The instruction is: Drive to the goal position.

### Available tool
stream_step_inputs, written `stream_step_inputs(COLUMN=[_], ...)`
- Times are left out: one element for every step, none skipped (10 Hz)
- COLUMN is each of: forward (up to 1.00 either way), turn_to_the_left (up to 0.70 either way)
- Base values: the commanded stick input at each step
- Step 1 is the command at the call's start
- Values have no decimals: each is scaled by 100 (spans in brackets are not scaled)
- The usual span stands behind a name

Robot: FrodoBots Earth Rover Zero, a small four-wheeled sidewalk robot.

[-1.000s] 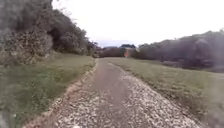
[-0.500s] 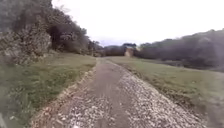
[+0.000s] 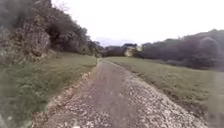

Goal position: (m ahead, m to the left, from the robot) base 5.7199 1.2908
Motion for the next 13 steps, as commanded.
stream_step_inputs(forward=[70,70,70,70,70,70,70,70,70,70,70,70,70], turn_to_the_left=[0,0,0,0,0,0,0,0,0,0,0,0,0])
